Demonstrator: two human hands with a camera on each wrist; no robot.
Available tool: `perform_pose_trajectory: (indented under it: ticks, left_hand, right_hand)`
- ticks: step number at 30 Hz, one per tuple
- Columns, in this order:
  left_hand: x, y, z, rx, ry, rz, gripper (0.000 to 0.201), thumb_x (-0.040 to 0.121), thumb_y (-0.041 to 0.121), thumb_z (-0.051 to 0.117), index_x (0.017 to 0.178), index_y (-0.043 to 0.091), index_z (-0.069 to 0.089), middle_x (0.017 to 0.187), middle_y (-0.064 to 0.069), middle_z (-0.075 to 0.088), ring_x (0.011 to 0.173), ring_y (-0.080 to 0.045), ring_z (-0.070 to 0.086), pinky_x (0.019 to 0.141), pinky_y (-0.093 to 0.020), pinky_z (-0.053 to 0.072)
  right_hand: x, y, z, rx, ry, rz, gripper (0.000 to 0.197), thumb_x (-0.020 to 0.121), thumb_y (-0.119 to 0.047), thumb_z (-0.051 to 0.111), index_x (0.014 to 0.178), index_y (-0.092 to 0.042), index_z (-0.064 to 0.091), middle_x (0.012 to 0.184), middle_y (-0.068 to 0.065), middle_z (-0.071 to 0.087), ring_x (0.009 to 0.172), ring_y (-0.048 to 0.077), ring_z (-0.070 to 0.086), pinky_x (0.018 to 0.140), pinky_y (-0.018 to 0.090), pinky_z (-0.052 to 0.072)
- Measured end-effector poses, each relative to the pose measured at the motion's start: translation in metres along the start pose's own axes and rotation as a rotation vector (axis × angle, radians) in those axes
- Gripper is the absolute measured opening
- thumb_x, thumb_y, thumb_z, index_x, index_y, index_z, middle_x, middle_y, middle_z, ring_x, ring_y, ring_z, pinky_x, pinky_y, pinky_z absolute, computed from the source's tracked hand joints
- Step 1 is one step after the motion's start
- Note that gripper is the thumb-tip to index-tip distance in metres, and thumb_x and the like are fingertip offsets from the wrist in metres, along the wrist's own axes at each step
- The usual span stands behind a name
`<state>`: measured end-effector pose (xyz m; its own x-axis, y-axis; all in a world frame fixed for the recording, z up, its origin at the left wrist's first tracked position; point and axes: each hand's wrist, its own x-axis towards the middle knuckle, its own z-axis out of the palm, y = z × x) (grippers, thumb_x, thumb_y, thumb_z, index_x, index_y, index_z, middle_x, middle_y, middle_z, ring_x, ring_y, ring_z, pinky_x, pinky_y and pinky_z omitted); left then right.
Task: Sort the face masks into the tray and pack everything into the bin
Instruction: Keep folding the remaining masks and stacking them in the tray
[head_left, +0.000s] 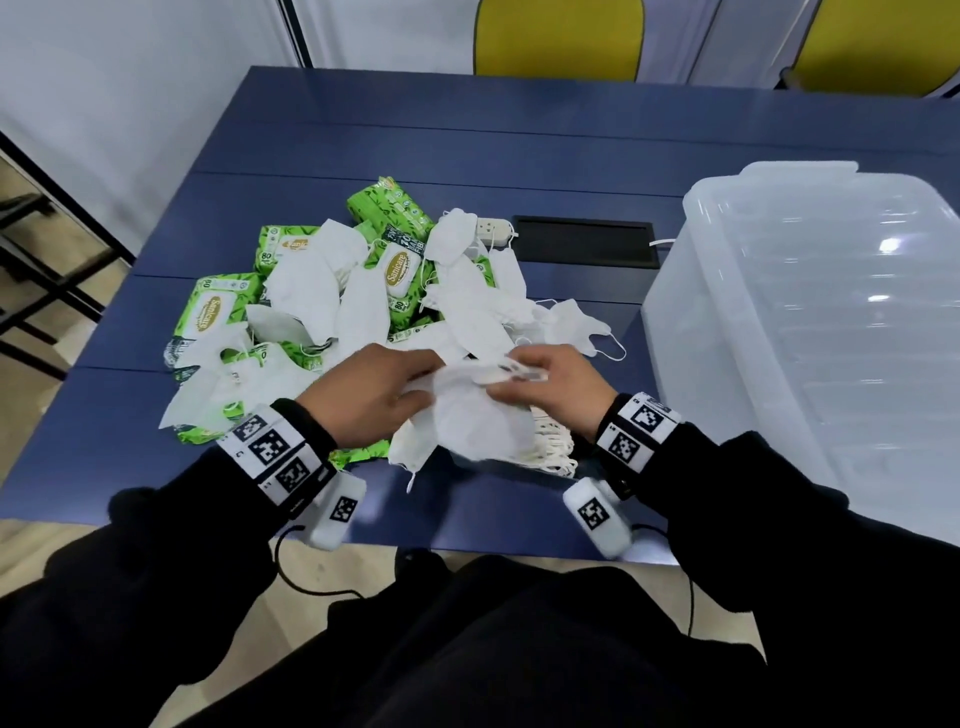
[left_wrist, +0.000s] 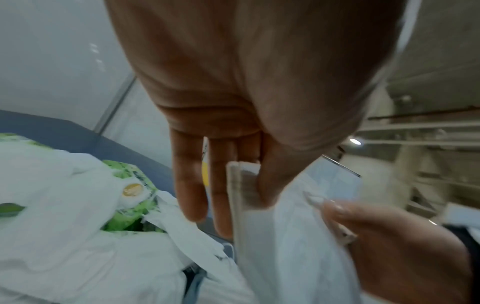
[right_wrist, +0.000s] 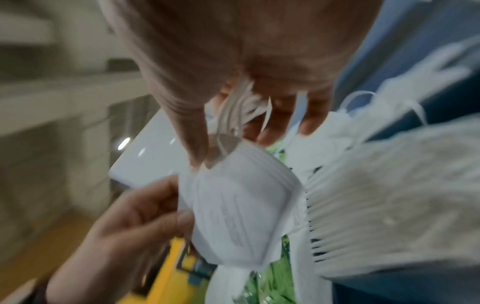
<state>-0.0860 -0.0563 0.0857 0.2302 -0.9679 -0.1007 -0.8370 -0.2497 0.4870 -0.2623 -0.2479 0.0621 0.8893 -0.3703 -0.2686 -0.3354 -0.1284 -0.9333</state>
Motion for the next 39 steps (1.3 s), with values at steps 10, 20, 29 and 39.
perform_pose_trajectory:
  ticks: [10, 20, 29, 39]
  left_hand:
    - [-0.016, -0.051, -0.002, -0.265, 0.365, -0.461, 0.014, 0.089, 0.025, 0.067, 0.102, 0.021, 0.069, 0.086, 0.001, 0.074, 0.068, -0.023, 0.071, 0.072, -0.045, 0.06]
    - [-0.015, -0.036, 0.02, -0.732, 0.611, -0.448, 0.028, 0.094, 0.005, 0.066, 0.1, 0.033, 0.069, 0.102, -0.001, 0.075, 0.091, -0.028, 0.072, 0.067, -0.034, 0.06]
    - [0.003, -0.008, 0.031, -0.549, 0.338, -0.233, 0.015, 0.088, 0.028, 0.074, 0.104, 0.03, 0.074, 0.094, 0.008, 0.077, 0.087, -0.011, 0.07, 0.087, -0.041, 0.056]
    - [0.045, 0.027, 0.075, -0.066, 0.041, -0.06, 0.032, 0.093, 0.032, 0.056, 0.117, 0.026, 0.075, 0.117, 0.001, 0.075, 0.108, -0.027, 0.066, 0.089, -0.035, 0.049]
  right_hand:
    - [0.019, 0.075, 0.015, -1.055, -0.179, 0.1, 0.151, 0.048, -0.075, 0.084, 0.161, -0.022, 0.0, 0.167, 0.005, 0.015, 0.154, 0.023, 0.013, 0.12, 0.061, 0.013]
    - [0.043, 0.092, -0.011, -0.706, -0.005, 0.2, 0.092, 0.057, -0.066, 0.076, 0.141, -0.039, 0.049, 0.138, -0.009, 0.056, 0.129, 0.02, 0.052, 0.111, 0.05, 0.038]
    - [0.045, 0.098, -0.012, -0.612, 0.04, 0.234, 0.089, 0.057, -0.065, 0.076, 0.138, -0.037, 0.053, 0.133, -0.006, 0.064, 0.123, 0.024, 0.06, 0.108, 0.043, 0.045]
    - [0.053, 0.087, -0.013, -0.563, -0.057, 0.345, 0.064, 0.084, -0.058, 0.064, 0.141, -0.033, 0.05, 0.141, 0.0, 0.057, 0.131, 0.03, 0.054, 0.106, 0.047, 0.043]
